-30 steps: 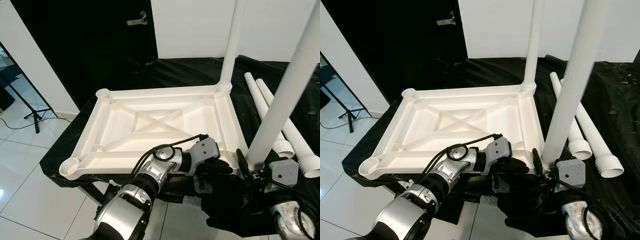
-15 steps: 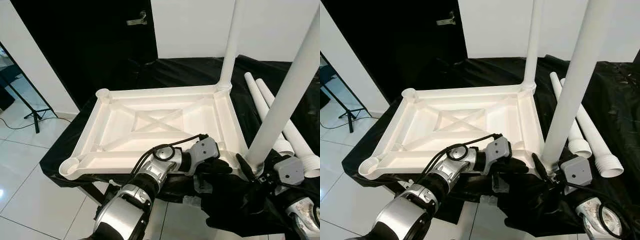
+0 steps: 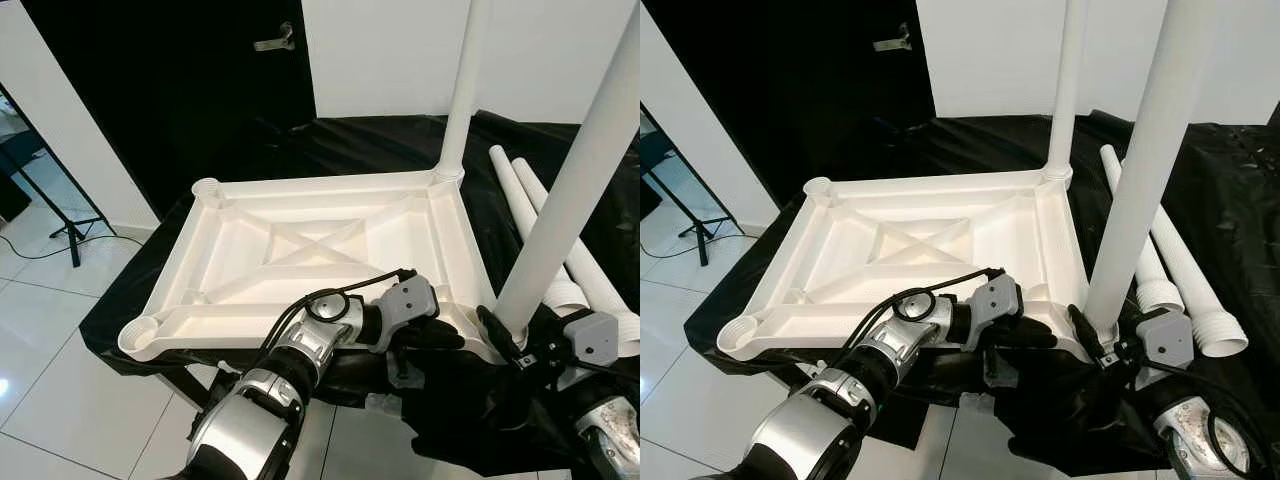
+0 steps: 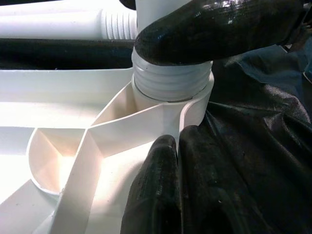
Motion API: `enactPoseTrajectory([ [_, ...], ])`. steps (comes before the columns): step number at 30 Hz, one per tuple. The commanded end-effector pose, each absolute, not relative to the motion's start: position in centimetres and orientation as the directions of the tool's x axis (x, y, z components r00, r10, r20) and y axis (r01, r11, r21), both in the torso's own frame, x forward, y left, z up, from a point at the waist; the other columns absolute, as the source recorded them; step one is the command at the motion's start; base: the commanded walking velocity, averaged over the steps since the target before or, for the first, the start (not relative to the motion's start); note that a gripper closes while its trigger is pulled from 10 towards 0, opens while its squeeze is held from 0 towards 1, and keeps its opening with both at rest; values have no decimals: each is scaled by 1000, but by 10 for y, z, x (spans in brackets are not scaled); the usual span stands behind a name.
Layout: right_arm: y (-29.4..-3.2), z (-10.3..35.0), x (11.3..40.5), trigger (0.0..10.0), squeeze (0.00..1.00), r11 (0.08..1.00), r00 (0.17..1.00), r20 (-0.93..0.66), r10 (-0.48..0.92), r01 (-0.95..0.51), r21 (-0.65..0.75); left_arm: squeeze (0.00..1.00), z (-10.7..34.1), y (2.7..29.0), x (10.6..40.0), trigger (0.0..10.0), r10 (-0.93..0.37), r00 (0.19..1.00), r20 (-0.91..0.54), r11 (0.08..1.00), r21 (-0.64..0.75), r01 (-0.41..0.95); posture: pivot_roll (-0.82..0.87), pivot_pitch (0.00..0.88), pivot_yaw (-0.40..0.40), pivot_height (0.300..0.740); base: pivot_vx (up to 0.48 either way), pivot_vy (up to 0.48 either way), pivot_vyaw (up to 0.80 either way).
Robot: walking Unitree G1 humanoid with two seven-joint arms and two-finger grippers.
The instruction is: Building children table
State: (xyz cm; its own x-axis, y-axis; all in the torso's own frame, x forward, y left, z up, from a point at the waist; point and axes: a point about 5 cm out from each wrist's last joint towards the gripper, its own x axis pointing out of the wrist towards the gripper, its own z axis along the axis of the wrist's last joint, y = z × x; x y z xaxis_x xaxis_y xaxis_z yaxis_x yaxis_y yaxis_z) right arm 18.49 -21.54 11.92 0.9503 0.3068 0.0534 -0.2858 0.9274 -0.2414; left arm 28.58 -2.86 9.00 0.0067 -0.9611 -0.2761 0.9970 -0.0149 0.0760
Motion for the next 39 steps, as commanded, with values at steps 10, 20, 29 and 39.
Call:
enactPoseTrajectory([
  [10, -204, 111, 173, 0, 0, 983, 981, 170, -96, 120, -136, 0, 46, -19, 271, 10000, -900, 81, -428, 112, -47, 993, 15, 0, 86, 740, 0, 0, 0],
  [20, -211, 111, 172, 0, 0, 970, 969, 164, -186, 208, -129, 0, 44, -18, 270, 10000, -900, 79, -428, 113, -54, 992, 16, 0, 84, 740, 0, 0, 0],
  [29, -205, 108, 183, 10000, 1000, 978, 990, 93, 104, -84, -193, 0, 44, -19, 270, 10000, -900, 73, -429, 106, -52, 993, -5, 0, 95, 740, 0, 0, 0],
  [39, -216, 123, 191, 10000, 0, 895, 937, 39, 347, -319, -311, 0, 46, -21, 270, 10000, -900, 73, -429, 103, -48, 994, -9, 0, 93, 740, 0, 0, 0],
])
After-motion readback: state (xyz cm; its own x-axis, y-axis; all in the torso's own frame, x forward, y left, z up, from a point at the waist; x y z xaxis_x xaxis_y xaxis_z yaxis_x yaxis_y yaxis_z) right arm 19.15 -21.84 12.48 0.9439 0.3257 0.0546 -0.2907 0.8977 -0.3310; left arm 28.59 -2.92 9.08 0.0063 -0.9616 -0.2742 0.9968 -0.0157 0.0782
